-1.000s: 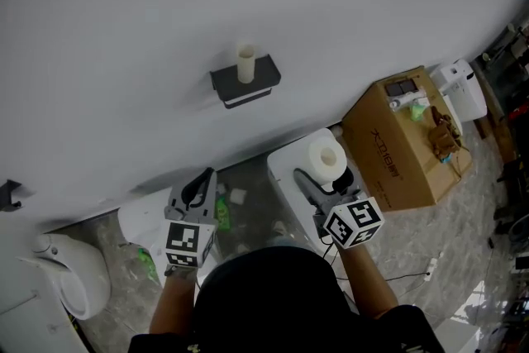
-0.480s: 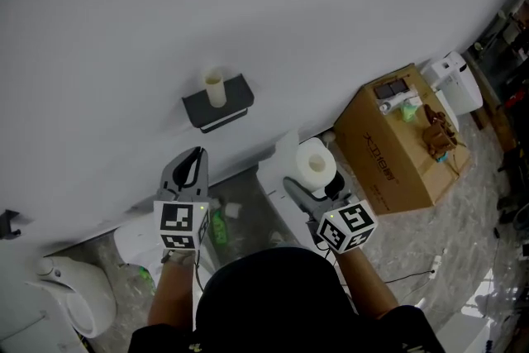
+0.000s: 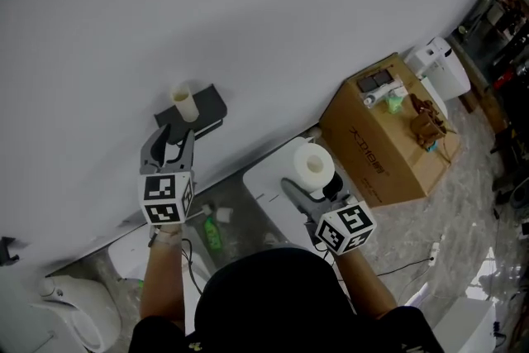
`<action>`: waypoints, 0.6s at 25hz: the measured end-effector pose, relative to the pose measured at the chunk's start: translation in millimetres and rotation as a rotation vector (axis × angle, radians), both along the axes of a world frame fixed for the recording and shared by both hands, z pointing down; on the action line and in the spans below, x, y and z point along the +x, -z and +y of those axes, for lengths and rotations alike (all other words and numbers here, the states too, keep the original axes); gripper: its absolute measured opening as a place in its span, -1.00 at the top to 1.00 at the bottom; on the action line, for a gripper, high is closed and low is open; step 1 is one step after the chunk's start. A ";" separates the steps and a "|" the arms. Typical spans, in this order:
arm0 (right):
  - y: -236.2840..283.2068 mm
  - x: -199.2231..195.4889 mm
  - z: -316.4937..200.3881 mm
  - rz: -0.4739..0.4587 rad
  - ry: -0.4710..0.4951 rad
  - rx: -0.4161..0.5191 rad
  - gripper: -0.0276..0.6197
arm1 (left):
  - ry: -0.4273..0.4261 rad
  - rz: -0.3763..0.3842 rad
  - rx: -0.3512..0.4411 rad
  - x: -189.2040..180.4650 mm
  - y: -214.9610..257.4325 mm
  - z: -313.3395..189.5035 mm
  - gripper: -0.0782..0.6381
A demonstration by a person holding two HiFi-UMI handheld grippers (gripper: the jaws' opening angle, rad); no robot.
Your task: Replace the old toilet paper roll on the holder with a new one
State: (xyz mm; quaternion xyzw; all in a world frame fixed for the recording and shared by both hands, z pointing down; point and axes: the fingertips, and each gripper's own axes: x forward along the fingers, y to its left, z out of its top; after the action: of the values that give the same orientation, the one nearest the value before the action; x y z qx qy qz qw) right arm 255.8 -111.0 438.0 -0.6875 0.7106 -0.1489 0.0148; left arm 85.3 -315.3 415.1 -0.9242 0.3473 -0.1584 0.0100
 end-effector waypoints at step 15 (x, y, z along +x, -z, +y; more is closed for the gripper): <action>-7.3 30.4 20.1 0.000 -0.075 -0.021 -0.42 | 0.016 -0.072 -0.042 27.2 -19.6 -42.5 0.18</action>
State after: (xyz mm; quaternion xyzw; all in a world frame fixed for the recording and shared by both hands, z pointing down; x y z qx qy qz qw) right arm 286.2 -90.9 445.3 -0.7138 0.6826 -0.1557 0.0131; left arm 112.5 -357.8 434.7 -0.9152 0.3507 -0.1987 0.0017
